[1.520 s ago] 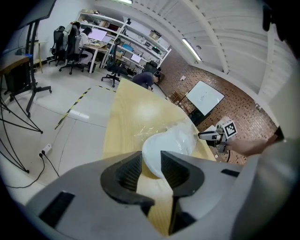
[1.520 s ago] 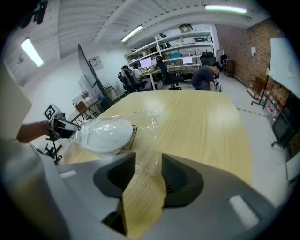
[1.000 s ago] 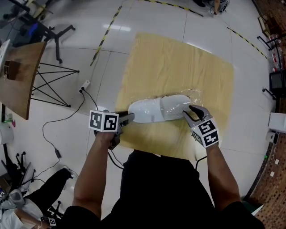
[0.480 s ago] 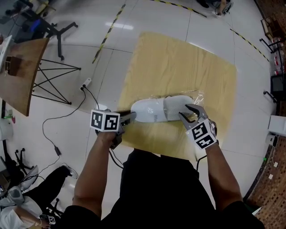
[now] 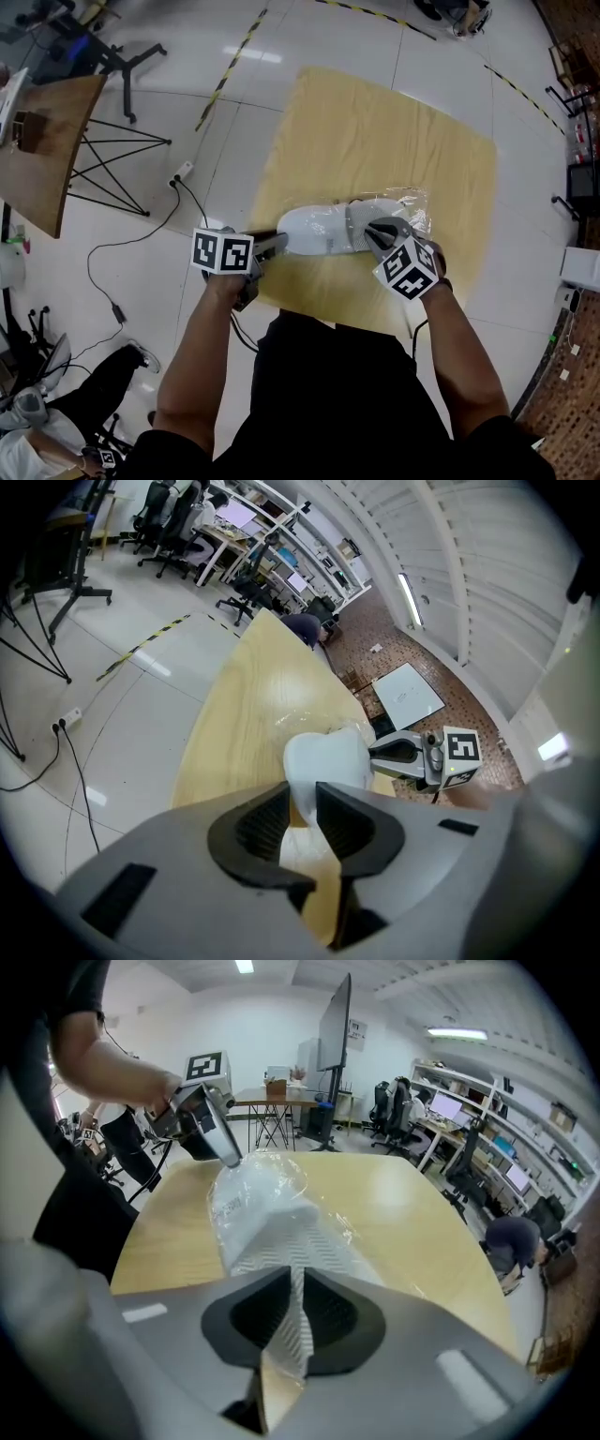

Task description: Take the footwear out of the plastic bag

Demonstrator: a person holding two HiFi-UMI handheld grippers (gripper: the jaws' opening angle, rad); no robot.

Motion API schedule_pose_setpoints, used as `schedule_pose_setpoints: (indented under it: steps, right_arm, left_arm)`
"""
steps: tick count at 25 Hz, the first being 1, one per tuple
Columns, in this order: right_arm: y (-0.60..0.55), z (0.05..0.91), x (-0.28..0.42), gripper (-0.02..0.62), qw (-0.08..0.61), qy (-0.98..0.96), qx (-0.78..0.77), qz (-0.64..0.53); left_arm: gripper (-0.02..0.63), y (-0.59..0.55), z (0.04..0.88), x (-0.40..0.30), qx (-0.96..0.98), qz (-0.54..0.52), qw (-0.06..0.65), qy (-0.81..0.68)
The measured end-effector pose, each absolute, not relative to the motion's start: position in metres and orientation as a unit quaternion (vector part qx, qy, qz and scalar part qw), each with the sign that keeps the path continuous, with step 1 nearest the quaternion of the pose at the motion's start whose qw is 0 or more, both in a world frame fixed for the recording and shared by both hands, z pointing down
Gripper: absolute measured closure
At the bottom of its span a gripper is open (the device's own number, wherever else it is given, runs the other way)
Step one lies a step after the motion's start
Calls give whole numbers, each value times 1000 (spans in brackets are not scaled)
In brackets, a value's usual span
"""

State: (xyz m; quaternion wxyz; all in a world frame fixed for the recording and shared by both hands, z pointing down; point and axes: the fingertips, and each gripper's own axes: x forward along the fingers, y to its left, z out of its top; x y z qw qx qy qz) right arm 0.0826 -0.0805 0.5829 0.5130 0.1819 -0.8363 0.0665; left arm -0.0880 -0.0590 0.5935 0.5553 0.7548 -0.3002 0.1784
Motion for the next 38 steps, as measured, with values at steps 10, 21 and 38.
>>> schedule_pose_setpoints:
  steps: [10, 21, 38]
  right_arm:
    - [-76, 580, 83, 591, 519, -836, 170, 49]
    - [-71, 573, 94, 592, 524, -830, 183, 50]
    - [-69, 570, 106, 592, 525, -825, 203, 52]
  left_arm:
    - [520, -57, 589, -88, 758, 170, 554, -299]
    - [526, -51, 581, -97, 762, 174, 548, -299]
    - [526, -41, 584, -111, 754, 172, 550, -316]
